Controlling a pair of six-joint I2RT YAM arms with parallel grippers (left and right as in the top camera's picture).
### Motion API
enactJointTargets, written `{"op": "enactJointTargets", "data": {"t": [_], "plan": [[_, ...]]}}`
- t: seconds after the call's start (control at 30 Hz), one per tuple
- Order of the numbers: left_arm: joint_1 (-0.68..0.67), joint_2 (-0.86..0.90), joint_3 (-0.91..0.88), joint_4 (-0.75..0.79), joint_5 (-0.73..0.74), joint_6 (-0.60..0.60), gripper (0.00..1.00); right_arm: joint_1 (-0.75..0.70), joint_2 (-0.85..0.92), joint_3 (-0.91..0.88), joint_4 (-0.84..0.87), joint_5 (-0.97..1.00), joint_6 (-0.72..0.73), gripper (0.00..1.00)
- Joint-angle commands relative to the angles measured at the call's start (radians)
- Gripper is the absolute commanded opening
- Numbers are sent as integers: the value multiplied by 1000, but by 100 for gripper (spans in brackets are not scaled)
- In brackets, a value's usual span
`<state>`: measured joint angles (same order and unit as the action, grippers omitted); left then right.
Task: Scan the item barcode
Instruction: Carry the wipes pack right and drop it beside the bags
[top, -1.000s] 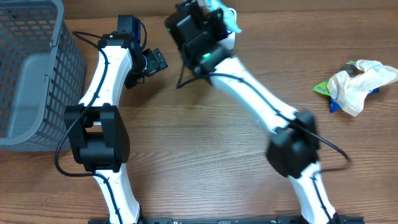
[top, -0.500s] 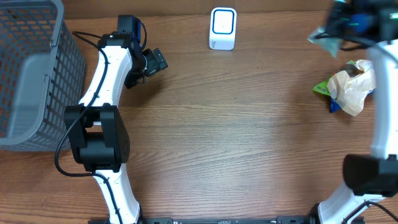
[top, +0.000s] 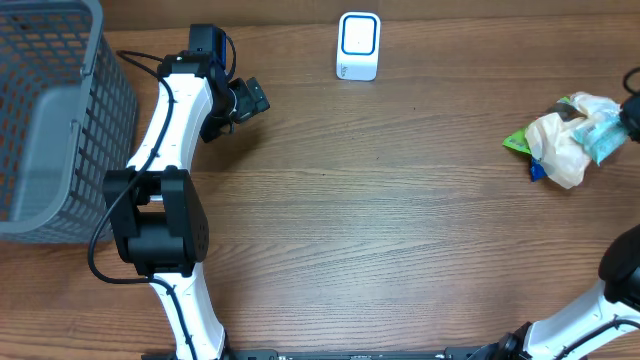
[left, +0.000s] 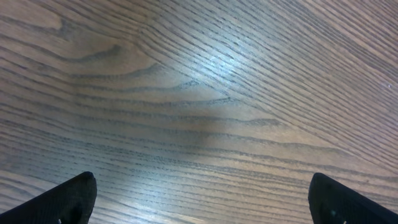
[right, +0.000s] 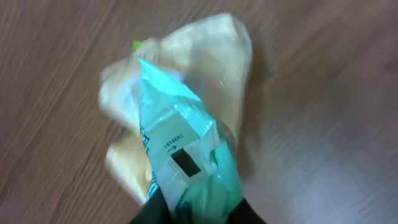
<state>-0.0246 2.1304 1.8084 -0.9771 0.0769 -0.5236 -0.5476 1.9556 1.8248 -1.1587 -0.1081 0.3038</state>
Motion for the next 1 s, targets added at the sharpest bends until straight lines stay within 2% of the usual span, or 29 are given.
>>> {"op": "enactJointTargets", "data": {"t": [0.0,0.07,0.17,0.2,0.37,0.73,0.97], "plan": [[-2,-19,19,-2,-6,8,100,4,-7,-109,95,-73,-50,33],[-2,-19,19,-2,-7,8,100,4,-7,-157,152,-73,-50,47],[-2,-19,19,-2,-6,8,100,4,-6,-195,203,-72,-50,59],[-2,-19,19,-2,-6,8,100,4,-6,-197,212,-74,-57,67],[-2,-19,19,-2,-7,8,100,4,-15,-158,176,-132,-125,85],[-2,-19,19,-2,-6,8,100,11,-198,62,33,-190,-126,92],[-2,-19,19,-2,-6,8,100,14,-342,97,-12,-233,-166,94]]}}
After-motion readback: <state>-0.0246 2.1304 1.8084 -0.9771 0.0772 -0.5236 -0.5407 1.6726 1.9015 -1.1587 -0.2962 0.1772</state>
